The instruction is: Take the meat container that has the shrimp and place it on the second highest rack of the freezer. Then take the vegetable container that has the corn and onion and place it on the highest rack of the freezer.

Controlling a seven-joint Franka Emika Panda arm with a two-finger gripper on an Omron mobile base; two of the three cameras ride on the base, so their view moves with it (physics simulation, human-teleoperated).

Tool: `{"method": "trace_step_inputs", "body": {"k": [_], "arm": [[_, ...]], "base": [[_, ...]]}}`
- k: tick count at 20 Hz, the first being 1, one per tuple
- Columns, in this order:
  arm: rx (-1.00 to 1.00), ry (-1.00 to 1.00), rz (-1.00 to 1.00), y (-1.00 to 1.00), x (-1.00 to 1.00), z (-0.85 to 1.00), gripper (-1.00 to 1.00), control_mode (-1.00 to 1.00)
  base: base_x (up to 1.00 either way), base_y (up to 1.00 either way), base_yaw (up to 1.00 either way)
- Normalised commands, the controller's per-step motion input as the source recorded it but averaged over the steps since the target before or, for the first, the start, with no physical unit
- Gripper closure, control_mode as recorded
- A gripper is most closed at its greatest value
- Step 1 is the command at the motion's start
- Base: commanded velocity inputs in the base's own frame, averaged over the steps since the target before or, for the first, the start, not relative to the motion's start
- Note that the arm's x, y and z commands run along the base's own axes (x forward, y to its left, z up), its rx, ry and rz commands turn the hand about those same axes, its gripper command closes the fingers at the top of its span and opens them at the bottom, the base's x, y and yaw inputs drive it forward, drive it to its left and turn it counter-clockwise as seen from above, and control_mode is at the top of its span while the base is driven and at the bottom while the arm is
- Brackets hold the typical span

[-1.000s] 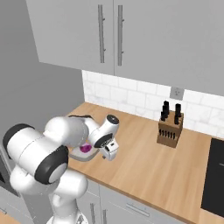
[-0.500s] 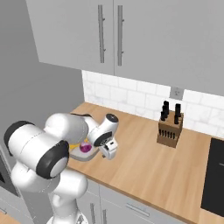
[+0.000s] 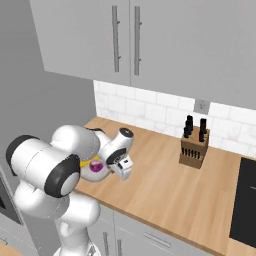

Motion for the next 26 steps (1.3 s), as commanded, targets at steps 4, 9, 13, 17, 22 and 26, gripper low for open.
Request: {"method": "trace_step_inputs", "body": {"k": [4,9,13,17,22,26], "arm": [[0.0,-0.05,-0.11,0.11,-0.06,-0.03,1.0,-1.0],[0.0,-0.01,-0.24,0.08,-0.07,0.38,1.0,-1.0],[-0.04,0.0,-0.18,0.14,-0.14,0.69,1.0,-1.0],[-0.05,-0.01,-0.23,0.12,-0.49,0.7,1.0,-1.0],[-0.04,-0.02,-0.26,0.13,-0.66,0.73,1.0,-1.0],[0.0,-0.03,-0.34,0.23,-0.81,0.64,1.0,-1.0]], "base": [[0.0,0.0,0.0],[0.0,0.0,0.0],[0.0,0.0,0.0],[0.0,0.0,0.0],[0.0,0.0,0.0],[0.0,0.0,0.0]]}}
